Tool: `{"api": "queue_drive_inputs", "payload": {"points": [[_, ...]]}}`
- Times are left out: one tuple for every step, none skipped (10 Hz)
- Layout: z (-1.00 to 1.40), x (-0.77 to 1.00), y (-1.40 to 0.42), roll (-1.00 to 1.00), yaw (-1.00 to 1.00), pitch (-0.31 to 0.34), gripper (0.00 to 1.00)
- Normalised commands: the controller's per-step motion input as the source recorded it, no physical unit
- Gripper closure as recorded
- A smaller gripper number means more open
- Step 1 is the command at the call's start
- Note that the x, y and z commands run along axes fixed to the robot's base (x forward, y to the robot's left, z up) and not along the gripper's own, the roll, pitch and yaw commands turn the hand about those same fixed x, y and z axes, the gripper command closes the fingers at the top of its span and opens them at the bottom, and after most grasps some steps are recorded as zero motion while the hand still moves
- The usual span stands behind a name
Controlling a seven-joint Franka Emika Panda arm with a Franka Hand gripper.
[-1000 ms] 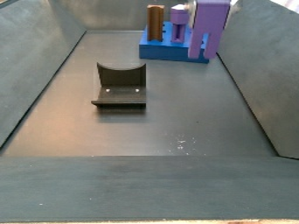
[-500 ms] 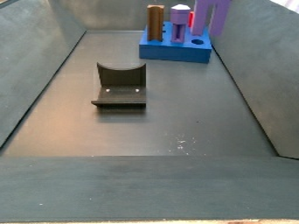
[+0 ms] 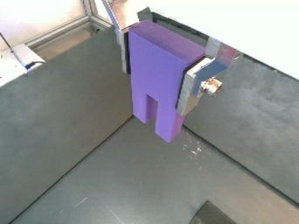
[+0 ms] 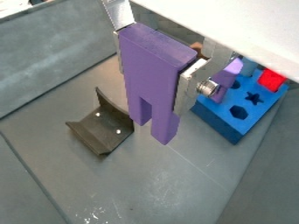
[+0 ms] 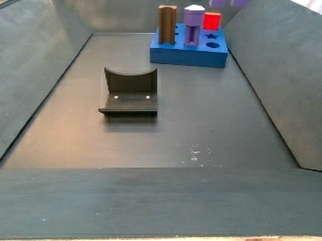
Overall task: Pick up the double-square object. Rotate the double-square object. Move to above the board. Insert the double-square object.
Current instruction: Move to above the board.
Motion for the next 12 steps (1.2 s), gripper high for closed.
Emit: {"api": "queue_drive_inputs", "payload": {"points": [[0.34,0.01,0.04,-0.02,-0.04,0.082,1.0],[0.01,0.2,-1.0,0.18,0.04,0.267,1.0],[-0.01,0.2,-1.0,0.18,0.05,0.253,1.0],[-0.01,0.21,-1.0,0.15,0.07,0.212,1.0],[0.0,0.21,-1.0,0.07,0.03,0.183,1.0],[-0.01,0.22,-1.0,0.03,0.02,0.156,1.0],[0.0,0.22,-1.0,0.01,0.02,0.148,1.0],[0.0,0.23,-1.0,0.0,0.01,0.143,1.0],[0.0,0.24,-1.0,0.0,0.01,0.143,1.0],[0.01,0.25,-1.0,0.0,0.01,0.143,1.0],[0.01,0.26,-1.0,0.0,0.01,0.139,1.0],[0.02,0.27,-1.0,0.02,0.01,0.139,1.0]]}}
